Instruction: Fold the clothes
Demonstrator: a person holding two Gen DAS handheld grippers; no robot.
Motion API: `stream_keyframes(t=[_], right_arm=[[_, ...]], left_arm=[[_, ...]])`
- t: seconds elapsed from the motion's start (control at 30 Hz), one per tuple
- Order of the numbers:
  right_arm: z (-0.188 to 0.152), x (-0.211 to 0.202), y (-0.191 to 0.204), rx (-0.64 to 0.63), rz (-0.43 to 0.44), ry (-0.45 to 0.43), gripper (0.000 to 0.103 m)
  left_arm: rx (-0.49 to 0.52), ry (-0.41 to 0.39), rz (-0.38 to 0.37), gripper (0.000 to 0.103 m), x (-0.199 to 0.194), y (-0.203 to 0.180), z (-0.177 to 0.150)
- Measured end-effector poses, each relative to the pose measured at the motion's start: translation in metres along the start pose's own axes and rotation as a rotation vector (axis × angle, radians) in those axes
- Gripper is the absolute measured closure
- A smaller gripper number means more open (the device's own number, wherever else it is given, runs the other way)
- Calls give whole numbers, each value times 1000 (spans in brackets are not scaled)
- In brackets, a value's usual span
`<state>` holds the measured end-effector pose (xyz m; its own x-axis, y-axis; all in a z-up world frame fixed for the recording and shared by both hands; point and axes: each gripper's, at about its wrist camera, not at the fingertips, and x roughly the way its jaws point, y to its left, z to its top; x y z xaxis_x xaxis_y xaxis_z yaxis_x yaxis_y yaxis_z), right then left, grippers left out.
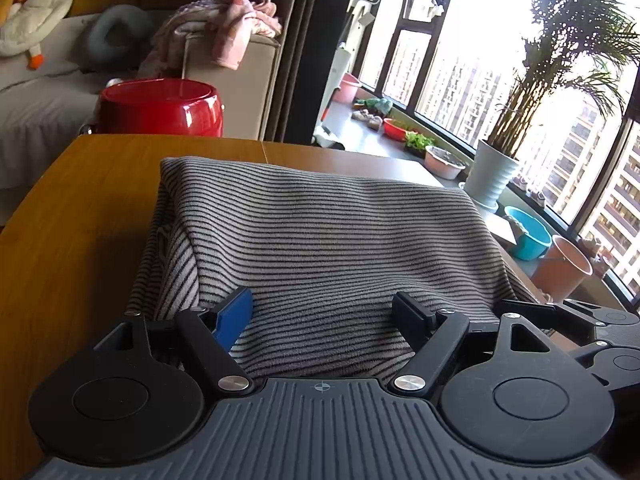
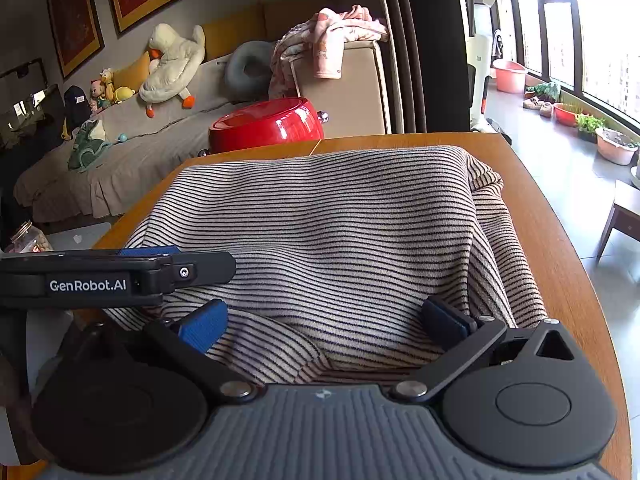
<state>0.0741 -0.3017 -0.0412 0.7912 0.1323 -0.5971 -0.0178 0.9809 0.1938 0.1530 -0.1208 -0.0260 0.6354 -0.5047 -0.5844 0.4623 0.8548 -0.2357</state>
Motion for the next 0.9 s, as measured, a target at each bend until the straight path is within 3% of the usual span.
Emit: stream_keyframes(t=[0.13,0.33,0.47,0.63,0.8,0.9], right_arm=[[7,-6,0,-55,-12,-12,1],[27,-5,-6,-75,16,27,22],[32,-12,6,-94,31,9,22],[46,-27,10,-133,43,-39,22],[90,-11,-13,-170,-65,-148,25],[109,40,-34,-162,-99,-86,36]], left_arm=[[0,22,-60,17,4,13,10],[-101,-11,-75,17,32,61,46],[-157,-27,-44,15,39,74,62],[-137,-10,-45,16,22,64,52],[-110,52,-205,32,3,31,34],[-120,141,-252,32,16,22,23]])
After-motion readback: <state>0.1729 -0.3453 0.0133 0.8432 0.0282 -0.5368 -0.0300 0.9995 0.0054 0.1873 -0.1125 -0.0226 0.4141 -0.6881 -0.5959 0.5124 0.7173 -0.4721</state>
